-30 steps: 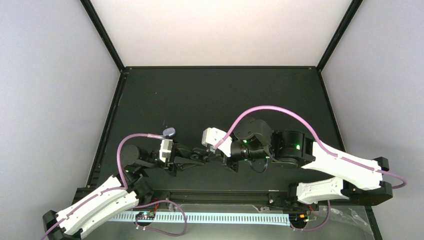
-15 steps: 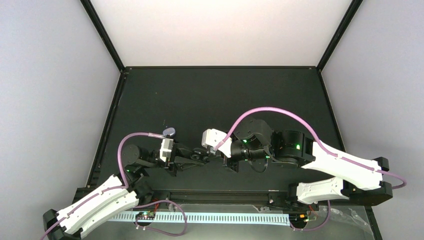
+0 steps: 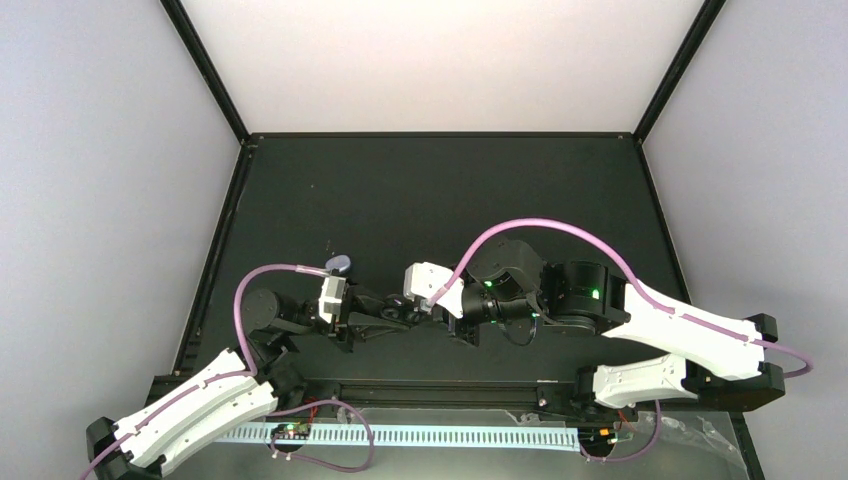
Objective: Insert the wireless bluetooth earbuds into the charging case
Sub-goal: Place the earbud in the charging case.
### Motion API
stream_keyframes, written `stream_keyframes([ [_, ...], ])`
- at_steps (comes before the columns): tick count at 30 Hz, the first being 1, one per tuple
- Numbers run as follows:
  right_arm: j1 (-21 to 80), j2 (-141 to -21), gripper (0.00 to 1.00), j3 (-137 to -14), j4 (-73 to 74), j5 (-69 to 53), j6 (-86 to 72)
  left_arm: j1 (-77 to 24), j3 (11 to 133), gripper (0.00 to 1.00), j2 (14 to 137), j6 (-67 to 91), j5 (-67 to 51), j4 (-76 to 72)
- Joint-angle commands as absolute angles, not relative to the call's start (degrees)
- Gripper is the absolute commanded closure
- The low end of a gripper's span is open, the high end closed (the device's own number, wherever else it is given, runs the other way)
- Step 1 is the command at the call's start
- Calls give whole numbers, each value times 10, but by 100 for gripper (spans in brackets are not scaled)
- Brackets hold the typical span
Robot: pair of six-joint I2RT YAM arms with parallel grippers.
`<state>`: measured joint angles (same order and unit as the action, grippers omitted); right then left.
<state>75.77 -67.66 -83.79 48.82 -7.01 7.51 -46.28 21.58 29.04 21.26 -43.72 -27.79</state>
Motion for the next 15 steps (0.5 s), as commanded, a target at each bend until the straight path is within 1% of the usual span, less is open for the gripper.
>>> stream_keyframes([
  [1,757,-674,85,-841,494,-66,75,-468,229,99,295,213,-443,-308],
  [15,756,-662,87,-852,483,-71,62,-468,229,99,305,209,-440,-304],
])
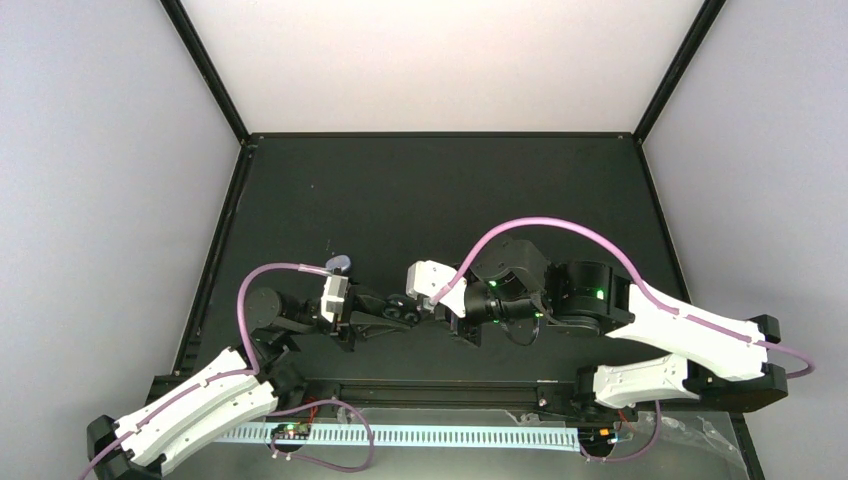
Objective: Insert the wireless bluetooth earbuds into the charging case
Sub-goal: Place the earbud in the charging case.
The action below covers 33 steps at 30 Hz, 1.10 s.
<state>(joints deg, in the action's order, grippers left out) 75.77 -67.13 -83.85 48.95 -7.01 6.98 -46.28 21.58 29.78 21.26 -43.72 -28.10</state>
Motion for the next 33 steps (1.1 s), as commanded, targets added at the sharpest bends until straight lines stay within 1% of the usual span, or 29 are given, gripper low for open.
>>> stream_keyframes([
  [1,756,-661,88,-853,483,-70,62,-468,229,98,305,208,-440,-303],
  [6,756,-663,88,-856,484,-70,62,-469,229,98,308,207,-440,-304],
  [8,756,-655,87,-858,478,-68,59,-468,229,98,308,206,-440,-302],
  [13,756,-633,75,-875,468,-65,54,-468,228,98,308,203,-440,-297],
  [17,750,-621,70,-875,455,-26,46,-469,226,98,304,204,-442,-296],
  [20,736,-618,69,-856,430,21,22,-469,226,98,301,207,-442,-297],
  [25,723,-641,69,-850,435,82,-4,-469,228,98,296,211,-447,-301],
  [29,716,-657,68,-848,439,93,-15,-469,229,98,293,214,-451,-304],
  [33,715,-668,66,-851,442,74,-15,-470,229,98,291,216,-452,-308],
])
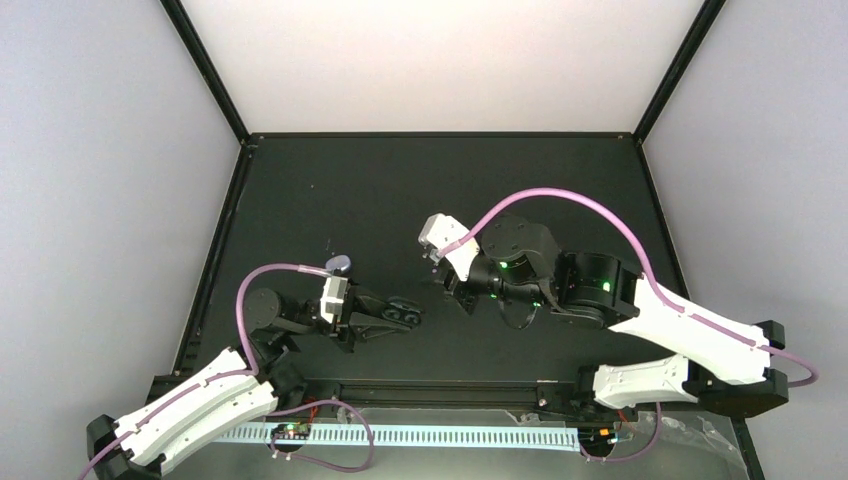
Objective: Insert the wireless bluetooth earbuds into the charging case
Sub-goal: Place the earbud in the charging case, then close the charging case.
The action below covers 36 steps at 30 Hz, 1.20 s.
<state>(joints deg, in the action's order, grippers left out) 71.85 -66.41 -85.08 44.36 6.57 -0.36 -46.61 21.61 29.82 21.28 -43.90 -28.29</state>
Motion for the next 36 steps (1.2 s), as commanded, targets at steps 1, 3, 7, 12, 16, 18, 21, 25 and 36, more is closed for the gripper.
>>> stream_keyframes([
  [1,715,-672,66,-853,445,67,-14,-470,229,98,291,217,-452,-309],
  [3,715,-679,66,-856,452,54,-11,-470,229,98,291,217,-453,-311],
  [7,715,-683,64,-854,454,32,-6,-472,229,98,291,217,-453,-314],
  [12,715,-689,62,-857,459,8,-3,-472,229,98,291,217,-451,-315],
  [16,715,-691,61,-857,462,-8,-1,-472,229,98,292,215,-451,-316],
  [18,715,-691,61,-857,463,-16,-1,-472,229,98,293,215,-450,-316],
  [21,715,-690,61,-858,463,-22,-1,-472,229,98,293,215,-450,-315],
  [25,715,-688,61,-857,462,-25,-2,-472,228,98,294,215,-449,-314],
  [36,712,-667,61,-838,434,88,-26,-472,228,98,294,211,-398,-285],
])
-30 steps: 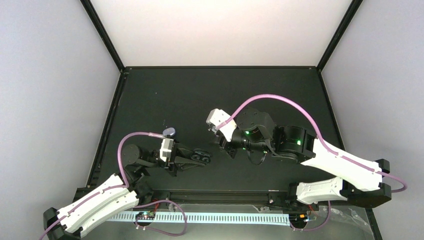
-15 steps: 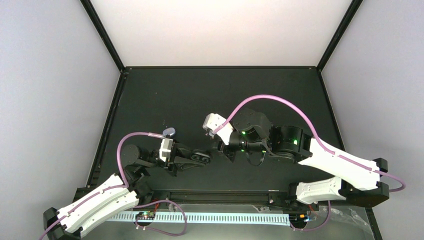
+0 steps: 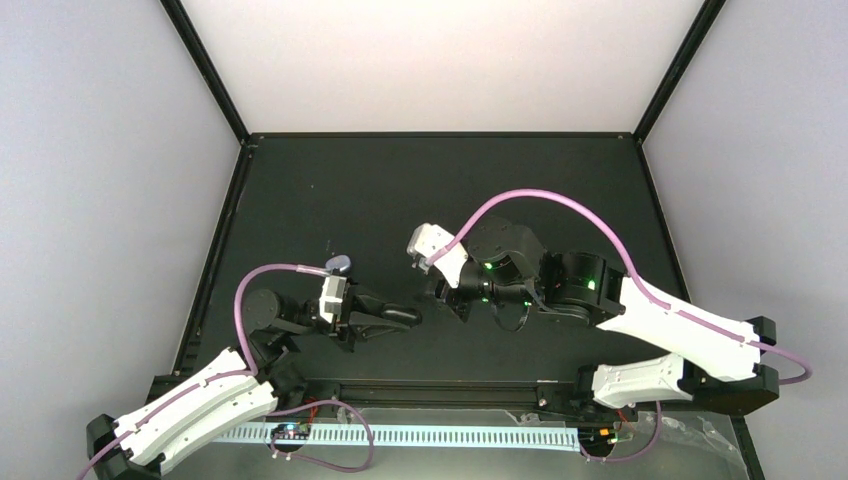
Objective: Insert the wireless bluetooth earbuds into the charging case
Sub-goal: Close the charging case.
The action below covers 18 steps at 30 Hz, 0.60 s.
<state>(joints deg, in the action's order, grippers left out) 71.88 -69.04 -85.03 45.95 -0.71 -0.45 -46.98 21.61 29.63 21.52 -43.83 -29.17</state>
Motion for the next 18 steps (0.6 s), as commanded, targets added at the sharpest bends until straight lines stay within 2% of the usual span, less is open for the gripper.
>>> stream_keyframes([
  [1,701,-655,60,-828,423,119,-37,-473,229,98,295,205,-366,-268],
  [5,599,-584,55,-731,341,101,-110,-468,247,98,328,220,-154,-174],
  [7,559,-563,52,-669,299,71,-131,-437,289,98,390,234,-107,-116],
  [13,523,-536,47,-524,217,102,-173,-299,412,98,674,337,-254,-76],
  [18,516,-493,43,-462,191,109,-193,-251,538,98,937,370,-323,-82],
])
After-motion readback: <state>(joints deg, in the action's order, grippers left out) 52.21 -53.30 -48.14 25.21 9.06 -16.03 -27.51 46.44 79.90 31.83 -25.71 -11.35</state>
